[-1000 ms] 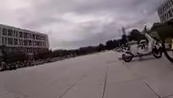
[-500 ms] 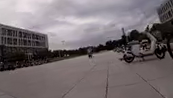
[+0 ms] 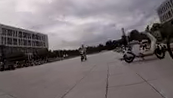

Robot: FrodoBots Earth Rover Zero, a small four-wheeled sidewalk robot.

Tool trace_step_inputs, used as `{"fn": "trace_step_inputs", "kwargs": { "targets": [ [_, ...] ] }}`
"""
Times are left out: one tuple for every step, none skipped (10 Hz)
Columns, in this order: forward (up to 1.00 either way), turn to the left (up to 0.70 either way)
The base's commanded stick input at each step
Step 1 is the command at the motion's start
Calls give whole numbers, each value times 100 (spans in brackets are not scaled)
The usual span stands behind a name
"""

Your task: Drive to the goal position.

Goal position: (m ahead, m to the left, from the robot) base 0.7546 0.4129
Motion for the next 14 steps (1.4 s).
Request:
{"fn": "trace_step_inputs", "kwargs": {
  "targets": [
    [70,-1],
    [70,-1],
    [70,-1],
    [70,-1],
    [70,-1],
    [70,-1],
    [70,-1],
    [70,-1],
    [70,-1],
    [70,-1],
    [70,-1],
    [70,-1],
    [70,-1],
    [70,-6]
  ]
}}
